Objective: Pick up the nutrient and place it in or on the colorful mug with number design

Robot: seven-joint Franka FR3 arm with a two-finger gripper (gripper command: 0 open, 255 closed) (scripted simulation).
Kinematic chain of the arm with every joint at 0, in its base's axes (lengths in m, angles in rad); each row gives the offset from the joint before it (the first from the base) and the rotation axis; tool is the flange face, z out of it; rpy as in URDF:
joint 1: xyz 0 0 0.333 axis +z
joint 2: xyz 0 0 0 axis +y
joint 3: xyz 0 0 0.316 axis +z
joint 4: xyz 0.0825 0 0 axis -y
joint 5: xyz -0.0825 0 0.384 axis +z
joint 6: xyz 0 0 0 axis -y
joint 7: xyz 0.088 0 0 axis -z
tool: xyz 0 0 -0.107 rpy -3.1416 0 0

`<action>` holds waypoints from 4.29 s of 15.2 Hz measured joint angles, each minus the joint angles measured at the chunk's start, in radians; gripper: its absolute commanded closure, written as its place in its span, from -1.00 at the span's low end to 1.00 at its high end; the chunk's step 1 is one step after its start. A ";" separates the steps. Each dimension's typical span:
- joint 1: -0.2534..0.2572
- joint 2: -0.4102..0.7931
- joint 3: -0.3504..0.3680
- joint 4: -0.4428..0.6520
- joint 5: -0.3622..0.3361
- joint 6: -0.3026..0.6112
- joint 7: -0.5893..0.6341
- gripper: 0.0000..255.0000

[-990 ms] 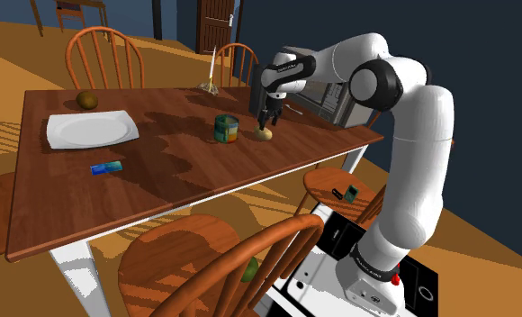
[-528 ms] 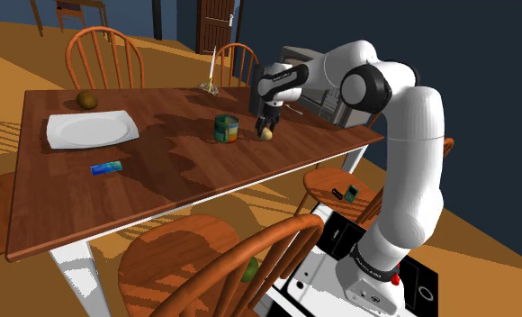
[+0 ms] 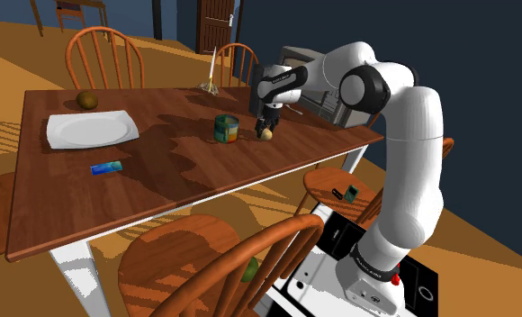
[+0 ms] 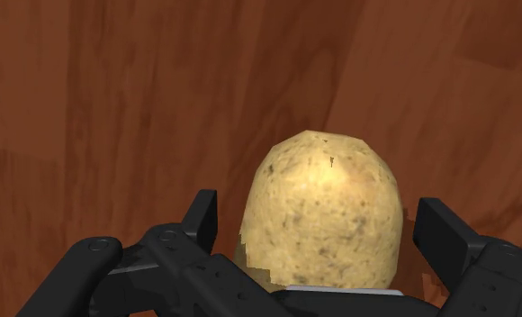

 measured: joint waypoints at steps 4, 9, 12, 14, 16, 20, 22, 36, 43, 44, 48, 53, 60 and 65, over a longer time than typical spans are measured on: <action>0.000 -0.001 0.000 0.000 0.000 0.000 0.000 1.00; 0.000 -0.001 0.000 0.000 0.000 0.000 0.000 1.00; 0.001 -0.008 -0.001 0.006 -0.003 -0.013 0.002 1.00; 0.003 -0.019 -0.004 0.013 -0.007 -0.032 0.004 1.00; 0.004 -0.033 -0.006 0.022 -0.011 -0.053 0.006 1.00; 0.005 -0.051 -0.010 0.047 -0.018 -0.096 0.010 1.00; 0.005 -0.060 -0.012 0.061 -0.021 -0.119 0.011 1.00; 0.007 -0.109 -0.021 0.181 -0.040 -0.286 0.024 1.00; 0.003 -0.116 -0.024 0.261 -0.043 -0.371 0.025 1.00; 0.008 -0.111 -0.021 0.273 -0.044 -0.378 0.034 1.00; 0.052 -0.072 0.001 0.337 -0.045 -0.404 0.103 1.00; 0.107 -0.007 0.028 0.445 -0.046 -0.447 0.195 1.00; 0.167 0.098 0.056 0.598 -0.043 -0.497 0.297 1.00; 0.176 0.092 0.057 0.522 -0.044 -0.428 0.301 1.00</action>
